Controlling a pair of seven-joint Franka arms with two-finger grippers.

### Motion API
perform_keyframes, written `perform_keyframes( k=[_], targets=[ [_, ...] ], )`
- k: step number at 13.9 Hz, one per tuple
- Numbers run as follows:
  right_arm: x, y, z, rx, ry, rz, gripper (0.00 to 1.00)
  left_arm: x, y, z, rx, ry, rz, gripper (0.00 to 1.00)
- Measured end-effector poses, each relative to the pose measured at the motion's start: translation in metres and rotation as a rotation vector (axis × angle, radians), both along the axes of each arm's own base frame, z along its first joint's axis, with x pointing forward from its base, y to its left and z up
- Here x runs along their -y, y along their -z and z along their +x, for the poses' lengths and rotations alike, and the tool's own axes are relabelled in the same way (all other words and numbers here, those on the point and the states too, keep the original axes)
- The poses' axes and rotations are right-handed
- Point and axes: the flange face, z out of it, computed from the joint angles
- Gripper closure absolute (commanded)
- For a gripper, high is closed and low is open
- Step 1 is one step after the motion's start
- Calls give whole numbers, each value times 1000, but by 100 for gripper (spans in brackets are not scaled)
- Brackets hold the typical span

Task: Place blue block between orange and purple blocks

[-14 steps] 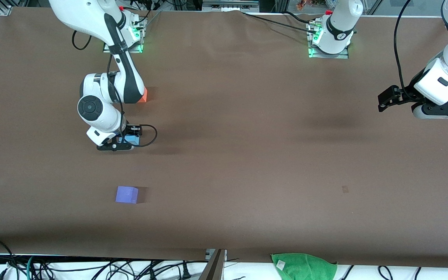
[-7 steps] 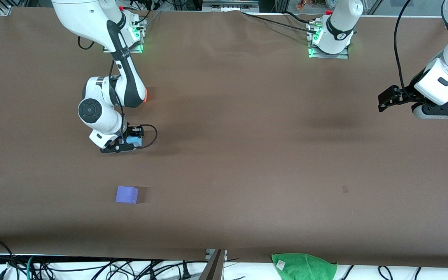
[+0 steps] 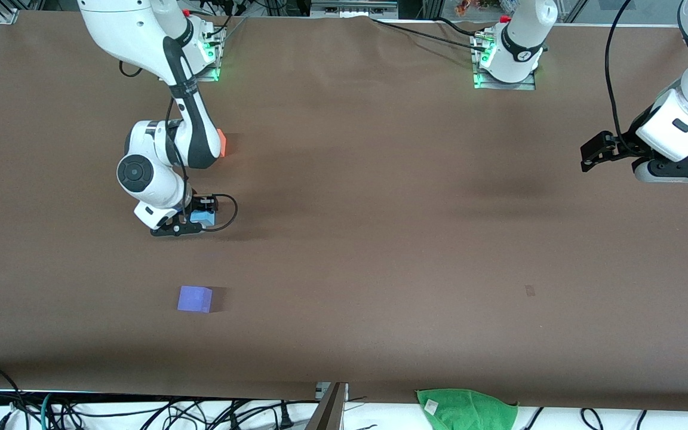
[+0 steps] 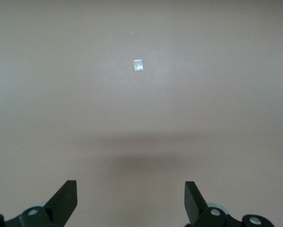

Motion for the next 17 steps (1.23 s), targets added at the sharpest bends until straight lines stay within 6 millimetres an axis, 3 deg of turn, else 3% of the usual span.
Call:
perform_keyframes(
  k=[1,3,8,10,13,17],
  targets=[
    [0,0,0,0,2,1,28,0,0,0,0,0,0,0],
    [-1,-1,1,4,2,4,2,0,0,0,0,0,0,0],
    [-11,-26,17,12,-4,32,1,0,0,0,0,0,0,0],
    [-9,-52,28,-23,0,50,1,0,0,0,0,0,0,0],
    [9,-96,46,-56,-34,75,1,0,0,0,0,0,0,0],
    [16,-140,60,-108,-54,93,1,0,0,0,0,0,0,0]
  ],
)
